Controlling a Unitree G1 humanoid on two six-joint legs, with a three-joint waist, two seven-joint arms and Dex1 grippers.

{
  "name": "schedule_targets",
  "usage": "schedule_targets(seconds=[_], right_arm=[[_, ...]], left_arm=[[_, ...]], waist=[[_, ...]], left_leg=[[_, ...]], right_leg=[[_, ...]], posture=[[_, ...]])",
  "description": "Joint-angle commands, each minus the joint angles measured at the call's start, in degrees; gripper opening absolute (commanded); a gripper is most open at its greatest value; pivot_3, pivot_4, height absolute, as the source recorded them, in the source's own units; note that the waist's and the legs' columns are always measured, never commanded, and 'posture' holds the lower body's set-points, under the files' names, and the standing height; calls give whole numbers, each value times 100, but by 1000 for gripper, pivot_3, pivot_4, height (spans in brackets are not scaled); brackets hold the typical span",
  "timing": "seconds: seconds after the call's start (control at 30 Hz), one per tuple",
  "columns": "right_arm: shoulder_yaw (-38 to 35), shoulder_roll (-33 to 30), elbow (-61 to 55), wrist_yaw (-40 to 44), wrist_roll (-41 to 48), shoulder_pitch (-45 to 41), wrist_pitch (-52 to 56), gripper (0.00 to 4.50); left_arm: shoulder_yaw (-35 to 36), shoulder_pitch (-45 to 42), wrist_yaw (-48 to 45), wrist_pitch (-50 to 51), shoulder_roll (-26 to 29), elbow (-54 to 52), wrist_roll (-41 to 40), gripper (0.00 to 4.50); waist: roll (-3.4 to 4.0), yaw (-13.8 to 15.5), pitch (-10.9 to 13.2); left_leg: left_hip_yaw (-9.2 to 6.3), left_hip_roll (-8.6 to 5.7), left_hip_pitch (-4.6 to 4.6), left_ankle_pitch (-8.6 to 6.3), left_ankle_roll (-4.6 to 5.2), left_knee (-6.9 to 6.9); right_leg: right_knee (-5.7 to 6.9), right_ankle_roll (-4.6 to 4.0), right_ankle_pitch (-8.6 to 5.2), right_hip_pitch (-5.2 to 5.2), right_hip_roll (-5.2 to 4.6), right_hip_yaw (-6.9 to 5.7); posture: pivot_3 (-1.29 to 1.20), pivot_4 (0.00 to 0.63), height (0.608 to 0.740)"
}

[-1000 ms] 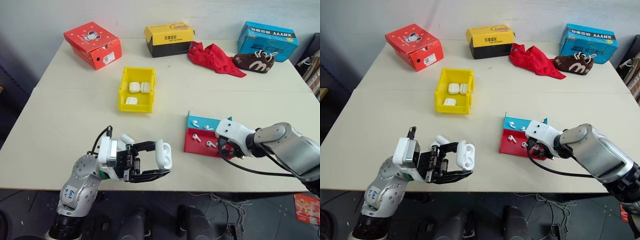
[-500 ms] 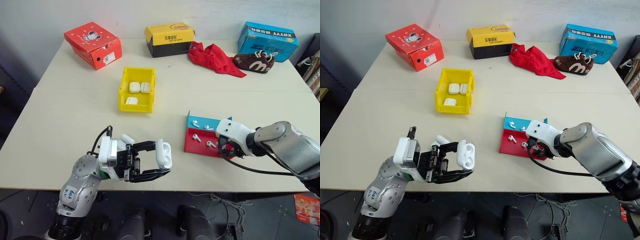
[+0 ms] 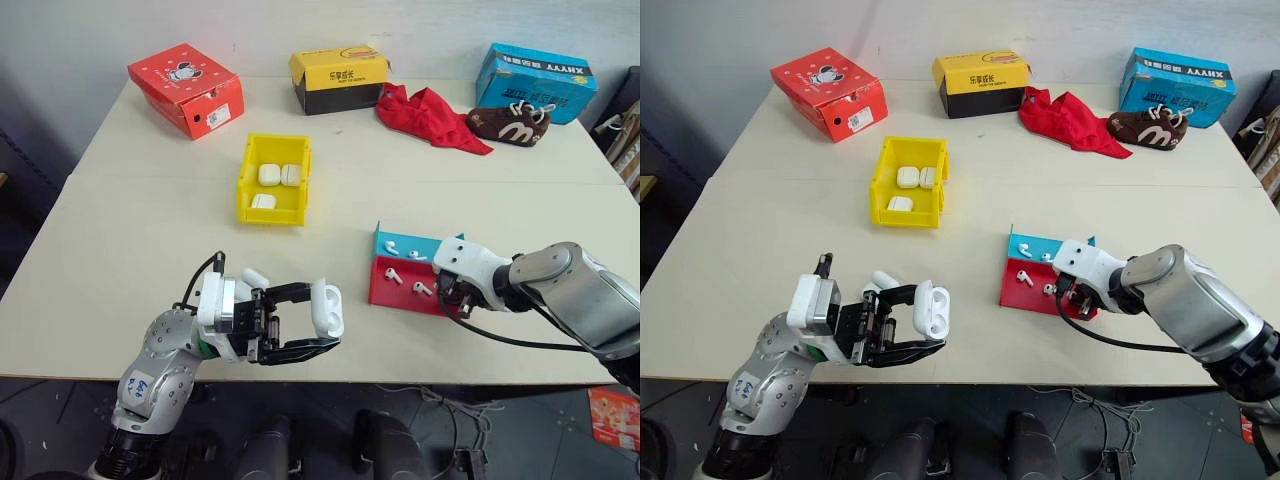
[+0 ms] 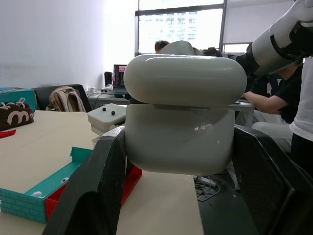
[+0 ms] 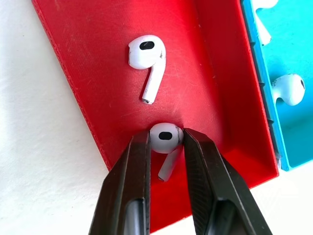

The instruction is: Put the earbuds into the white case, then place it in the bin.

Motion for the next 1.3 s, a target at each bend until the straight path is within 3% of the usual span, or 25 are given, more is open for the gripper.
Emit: schedule_targets(seconds=[0.03, 0.17, 0.27, 0.4, 0.47, 0.53, 0.6, 0.7, 0.87, 1.3], right_arm=[[26, -35, 9, 55, -73, 27, -5, 746], [-235, 4, -37, 113, 49, 96, -122, 492], [-1072, -48, -177, 389, 566, 335, -174, 492], [-2700, 181, -378, 1139, 1641, 1060, -1025, 492], [-3462, 571, -476, 1483, 2349, 1312, -1374, 492], [-4464, 1465, -443, 1442, 3419, 1417, -1728, 492], [-4979, 2174, -529, 1184, 4090, 1449, -2070, 492], [-5016, 3018, -816, 489, 4658, 1331, -2411, 492], [-4378, 3766, -1204, 294, 4469, 1276, -3312, 492], [-2968, 3963, -1054, 558, 3524, 1265, -4581, 492]], left_arm=[[15, -43, -22, -35, 31, -241, -101, 2776], [27, -122, -49, -45, -5, -199, -149, 2776], [38, -322, -95, 350, 86, -172, -463, 2776], [120, -655, -119, 425, -81, 35, -681, 2776], [176, -809, -126, 518, -149, 137, -833, 2776], [200, -1001, -177, 613, -216, 272, -970, 2776], [208, -1162, -250, 729, -235, 408, -1069, 2776], [200, -1472, -316, 961, -306, 678, -1205, 2776], [172, -1771, -425, 1154, -423, 937, -1233, 2776], [232, -2079, -413, 1383, -603, 1139, -1152, 2776]], waist=[[0, 1, 0], [0, 2, 0], [0, 16, 0], [0, 20, 0], [-1, 24, 0], [-1, 14, 0], [-1, 16, 0], [0, 11, 0], [1, 2, 0], [1, 0, 0]], left_leg=[[0, 0, 0, 0, 0, 0], [0, 0, -1, 0, -1, 0], [-3, 0, -6, 0, 0, 0], [-7, 0, -11, 17, 31, 0], [-11, 2, -11, 18, 33, 0], [-17, 6, -9, 19, 34, 0], [-16, 12, -8, 20, 33, 1], [-17, 11, -6, 22, 33, 1], [-14, 11, -7, 21, 30, 1], [-7, 10, -6, 22, 31, 1]], right_leg=[[0, 0, 0, 0, 0, 0], [-1, 0, 0, 0, 0, 0], [-2, 0, 0, -1, 1, -4], [-9, 3, 1, 3, 2, -22], [-11, 4, 2, 8, 6, -31], [-16, 5, 3, 17, 13, -37], [-13, 7, 4, 20, 25, -41], [12, 7, 5, 20, 42, -38], [17, 7, 4, 12, 62, -31], [22, 6, 4, 8, 68, -40]], posture=[[0, 150, 740], [0, 150, 740], [0, 150, 740], [0, 150, 740], [0, 150, 740], [0, 150, 740], [0, 150, 740], [0, 150, 740], [0, 150, 740], [0, 150, 740]])
